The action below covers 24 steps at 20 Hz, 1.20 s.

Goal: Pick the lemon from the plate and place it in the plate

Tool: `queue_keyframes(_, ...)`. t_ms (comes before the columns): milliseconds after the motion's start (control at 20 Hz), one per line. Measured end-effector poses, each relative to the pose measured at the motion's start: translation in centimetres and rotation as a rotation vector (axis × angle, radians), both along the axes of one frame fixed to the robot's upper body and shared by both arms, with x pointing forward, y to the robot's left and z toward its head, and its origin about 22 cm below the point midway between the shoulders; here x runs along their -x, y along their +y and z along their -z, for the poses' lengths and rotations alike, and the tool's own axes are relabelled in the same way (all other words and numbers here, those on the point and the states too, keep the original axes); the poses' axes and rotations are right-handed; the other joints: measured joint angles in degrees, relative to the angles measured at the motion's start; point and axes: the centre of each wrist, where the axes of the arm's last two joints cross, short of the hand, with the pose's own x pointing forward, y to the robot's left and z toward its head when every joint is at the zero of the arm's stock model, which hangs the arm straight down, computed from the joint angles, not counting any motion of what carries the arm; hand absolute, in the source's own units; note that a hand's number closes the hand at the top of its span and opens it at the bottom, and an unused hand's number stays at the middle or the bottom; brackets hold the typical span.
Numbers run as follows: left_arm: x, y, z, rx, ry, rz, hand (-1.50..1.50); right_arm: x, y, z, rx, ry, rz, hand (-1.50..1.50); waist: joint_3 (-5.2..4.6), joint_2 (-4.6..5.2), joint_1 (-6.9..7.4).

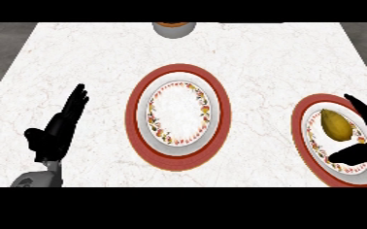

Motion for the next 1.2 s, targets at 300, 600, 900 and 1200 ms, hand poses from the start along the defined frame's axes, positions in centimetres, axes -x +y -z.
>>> queue_keyframes(300,-0.2,0.1,-0.2,0.004,0.003,0.003,0.0,-1.4,-0.3,1.5,0.026,0.021,0.027,-1.5,0.0,0.0,0.03)
queue_keyframes(600,0.3,-0.4,-0.1,0.0,0.005,0.011,0.0,-2.3,-0.9,3.2,0.006,0.049,-0.038,1.5,-0.2,-0.1,0.05)
queue_keyframes(900,0.0,0.3,-0.1,0.0,0.003,0.005,0.0,-2.7,-1.0,4.1,0.006,0.022,-0.093,1.5,-0.6,-0.34,-0.12)
queue_keyframes(1200,0.7,0.4,0.5,-0.001,0.009,-0.025,0.0,0.1,2.1,5.7,0.042,-0.047,-0.051,1.5,-1.26,-1.05,-1.58)
